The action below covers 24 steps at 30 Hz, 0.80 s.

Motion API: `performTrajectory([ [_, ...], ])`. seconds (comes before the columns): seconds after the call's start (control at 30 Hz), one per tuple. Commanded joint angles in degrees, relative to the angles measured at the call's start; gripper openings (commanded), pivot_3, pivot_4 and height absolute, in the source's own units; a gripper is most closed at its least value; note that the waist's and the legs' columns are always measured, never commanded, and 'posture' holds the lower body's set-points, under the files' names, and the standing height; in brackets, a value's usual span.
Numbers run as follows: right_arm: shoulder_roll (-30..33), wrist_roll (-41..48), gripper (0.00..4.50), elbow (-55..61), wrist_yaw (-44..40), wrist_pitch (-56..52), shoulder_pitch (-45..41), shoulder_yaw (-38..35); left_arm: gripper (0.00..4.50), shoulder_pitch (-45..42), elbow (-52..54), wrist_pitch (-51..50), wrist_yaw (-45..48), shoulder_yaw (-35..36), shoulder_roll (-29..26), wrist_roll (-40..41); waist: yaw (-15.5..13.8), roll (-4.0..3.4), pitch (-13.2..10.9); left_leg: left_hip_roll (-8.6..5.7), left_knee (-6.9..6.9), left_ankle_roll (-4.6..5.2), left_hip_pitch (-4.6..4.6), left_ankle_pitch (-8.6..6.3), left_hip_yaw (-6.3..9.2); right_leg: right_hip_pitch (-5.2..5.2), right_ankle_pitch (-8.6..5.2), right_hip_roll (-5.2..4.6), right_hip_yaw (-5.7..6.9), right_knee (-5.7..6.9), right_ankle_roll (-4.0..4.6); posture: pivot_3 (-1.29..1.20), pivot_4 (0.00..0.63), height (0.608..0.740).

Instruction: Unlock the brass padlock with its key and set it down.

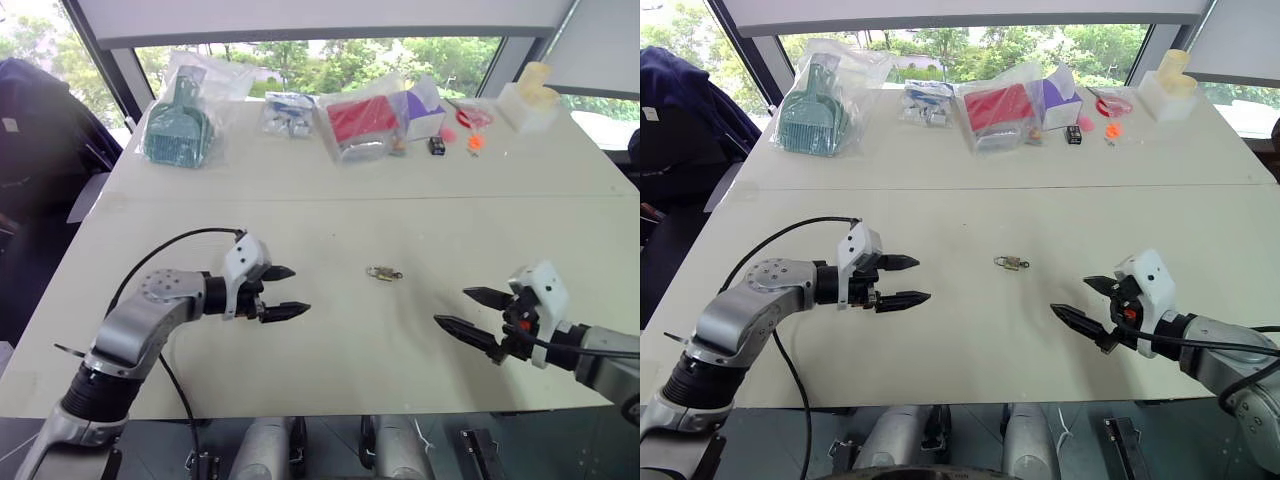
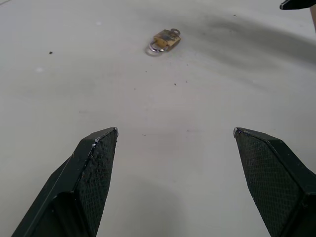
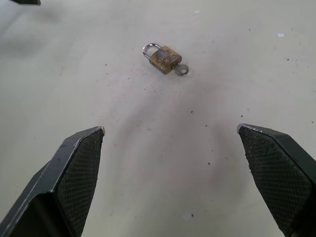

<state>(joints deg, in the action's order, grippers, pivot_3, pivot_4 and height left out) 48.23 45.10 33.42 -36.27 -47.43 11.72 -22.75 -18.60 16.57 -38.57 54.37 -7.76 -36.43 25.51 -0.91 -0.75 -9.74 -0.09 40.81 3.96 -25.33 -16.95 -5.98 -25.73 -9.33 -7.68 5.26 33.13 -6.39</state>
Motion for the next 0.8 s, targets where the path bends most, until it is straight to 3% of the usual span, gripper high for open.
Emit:
performTrajectory([
  [0.03, -0.71, -0.27, 4.48, 1.72, 0.17, 0.95, -0.07, -0.33, 3.93, 0.02, 2.43, 0.07, 0.35, 1.91, -0.31, 1.87, -0.02, 0.00, 0.00, 0.00, 0.01, 0.00, 0.00, 0.00, 0.00, 0.01, 0.00, 0.00, 0.00, 0.00, 0.00, 0.00, 0.150, 0.735],
  [0.47, -2.55, -1.29, 4.48, 1.26, 0.65, 0.94, -1.66, 1.49, 3.93, -0.09, 2.51, -0.51, -1.24, 0.31, -1.85, 0.49, 0.06, 0.00, 0.00, 0.00, 0.01, -0.01, 0.00, 0.00, 0.00, 0.00, 0.00, 0.00, 0.00, 0.01, 0.00, 0.00, 0.150, 0.735],
  [0.7, -3.49, -1.25, 4.48, 1.48, 1.34, 0.64, -2.42, 2.13, 3.93, -4.85, -2.36, 1.39, 0.34, -0.38, -2.20, -1.84, -0.03, 0.00, 0.00, 0.00, 0.01, -0.01, 0.00, 0.00, 0.00, 0.00, 0.00, 0.00, 0.00, 0.01, 0.00, 0.00, 0.150, 0.735],
  [0.8, -3.19, -0.54, 4.48, 1.68, 1.48, -0.08, -2.98, 1.54, 3.93, -11.89, -8.46, 7.20, 5.78, -7.39, -7.06, -10.73, 0.01, 0.01, -0.01, -0.01, 0.03, -0.01, 0.00, 0.00, 0.00, 0.00, 0.00, 0.01, 0.01, 0.02, 0.00, 0.00, 0.150, 0.735],
])
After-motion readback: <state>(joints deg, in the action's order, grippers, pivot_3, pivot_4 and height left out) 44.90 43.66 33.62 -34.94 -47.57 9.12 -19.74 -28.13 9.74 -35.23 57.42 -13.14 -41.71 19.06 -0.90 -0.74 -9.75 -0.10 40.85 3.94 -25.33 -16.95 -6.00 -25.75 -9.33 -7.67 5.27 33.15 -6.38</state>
